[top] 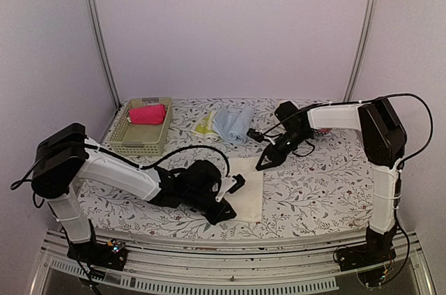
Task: Roll the towels
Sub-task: Adjust the towel at the center of the board.
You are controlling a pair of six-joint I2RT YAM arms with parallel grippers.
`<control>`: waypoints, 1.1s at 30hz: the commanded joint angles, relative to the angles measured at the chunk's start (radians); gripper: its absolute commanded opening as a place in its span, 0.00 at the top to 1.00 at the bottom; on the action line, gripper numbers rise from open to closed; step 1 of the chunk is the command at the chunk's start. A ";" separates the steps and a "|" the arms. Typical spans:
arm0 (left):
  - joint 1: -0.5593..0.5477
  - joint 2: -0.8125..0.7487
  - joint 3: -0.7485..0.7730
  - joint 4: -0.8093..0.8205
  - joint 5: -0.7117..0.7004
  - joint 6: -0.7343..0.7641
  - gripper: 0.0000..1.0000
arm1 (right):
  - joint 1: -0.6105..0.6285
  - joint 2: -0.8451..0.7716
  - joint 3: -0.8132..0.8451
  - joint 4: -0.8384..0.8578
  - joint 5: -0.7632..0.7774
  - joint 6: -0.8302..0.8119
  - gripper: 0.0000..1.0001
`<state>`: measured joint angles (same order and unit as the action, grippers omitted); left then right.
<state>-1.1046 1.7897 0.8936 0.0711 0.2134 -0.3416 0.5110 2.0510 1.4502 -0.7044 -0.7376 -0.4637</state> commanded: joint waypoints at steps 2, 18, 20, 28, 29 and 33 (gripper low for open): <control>-0.029 0.026 -0.055 0.072 -0.020 -0.014 0.94 | 0.012 0.118 0.090 -0.043 0.013 0.031 0.86; -0.074 0.103 0.022 0.111 0.019 0.005 0.93 | 0.013 0.011 0.068 -0.046 0.033 0.015 0.84; -0.081 0.052 0.008 0.110 0.005 0.019 0.87 | 0.012 -0.080 0.015 -0.041 -0.005 -0.014 0.82; -0.086 -0.172 -0.050 0.135 -0.145 0.090 0.54 | 0.019 -0.489 -0.170 -0.019 0.000 -0.147 0.67; -0.085 -0.195 -0.050 0.125 -0.176 0.116 0.52 | 0.021 -0.515 -0.167 -0.038 0.013 -0.167 0.66; -0.084 -0.260 -0.025 0.043 -0.283 0.211 0.45 | 0.032 -0.608 -0.140 -0.099 0.065 -0.224 0.64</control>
<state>-1.1774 1.5784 0.8555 0.1928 0.0669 -0.2413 0.5297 1.5009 1.3064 -0.7387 -0.7273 -0.5995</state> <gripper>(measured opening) 0.528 0.351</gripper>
